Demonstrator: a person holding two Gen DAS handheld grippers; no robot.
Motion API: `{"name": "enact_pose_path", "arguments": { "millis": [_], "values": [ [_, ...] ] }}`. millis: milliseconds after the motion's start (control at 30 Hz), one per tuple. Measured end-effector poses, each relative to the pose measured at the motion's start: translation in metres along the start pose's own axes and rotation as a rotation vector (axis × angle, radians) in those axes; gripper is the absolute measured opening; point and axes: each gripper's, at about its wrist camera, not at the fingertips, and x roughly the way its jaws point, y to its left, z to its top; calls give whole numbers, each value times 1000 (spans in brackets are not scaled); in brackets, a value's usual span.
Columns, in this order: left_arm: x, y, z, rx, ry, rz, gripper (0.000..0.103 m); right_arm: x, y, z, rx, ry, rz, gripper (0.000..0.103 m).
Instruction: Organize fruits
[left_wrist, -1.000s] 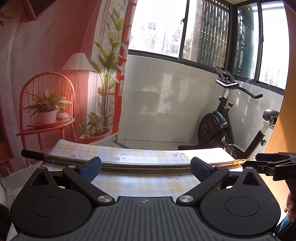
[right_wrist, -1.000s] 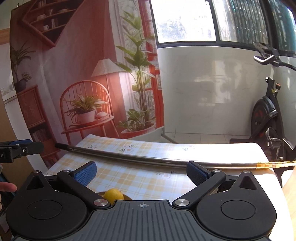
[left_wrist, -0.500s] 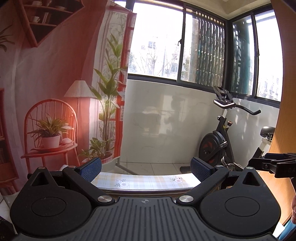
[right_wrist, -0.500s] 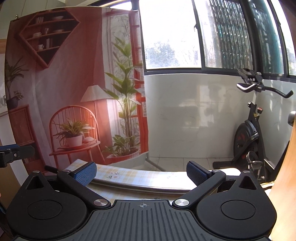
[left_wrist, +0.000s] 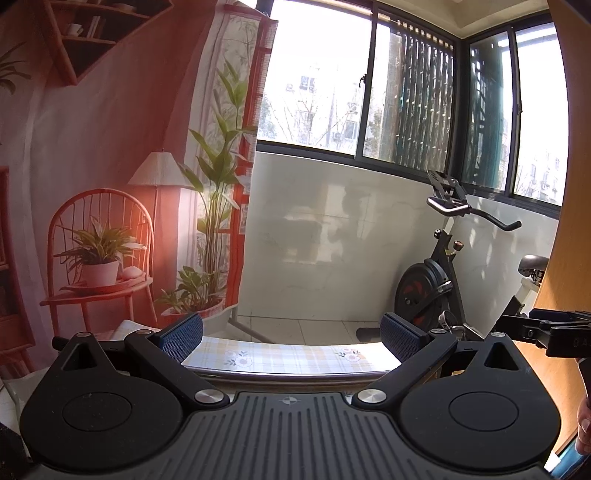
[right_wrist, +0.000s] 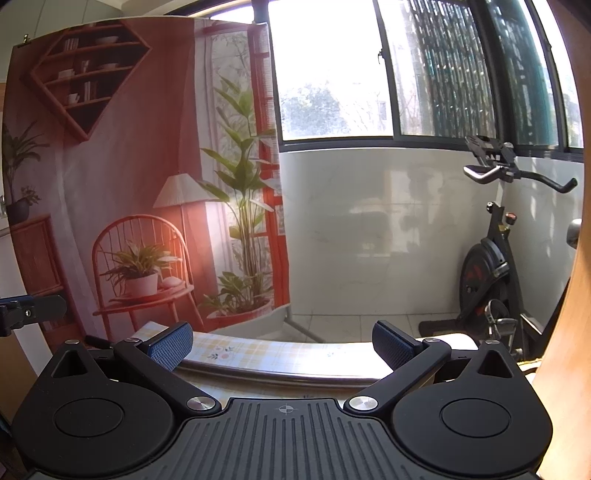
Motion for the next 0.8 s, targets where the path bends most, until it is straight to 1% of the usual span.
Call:
{"name": "enact_pose_path", "arguments": {
  "millis": [200, 500, 800],
  "values": [
    [0, -12, 0, 74, -6, 55, 103, 0, -1, 0, -1, 2, 2, 103],
    [-4, -21, 3, 125, -18, 48, 103, 0, 0, 0, -1, -2, 2, 103],
    [-4, -21, 3, 130, -16, 39, 103, 0, 6, 1, -7, -2, 9, 103]
  ]
}}
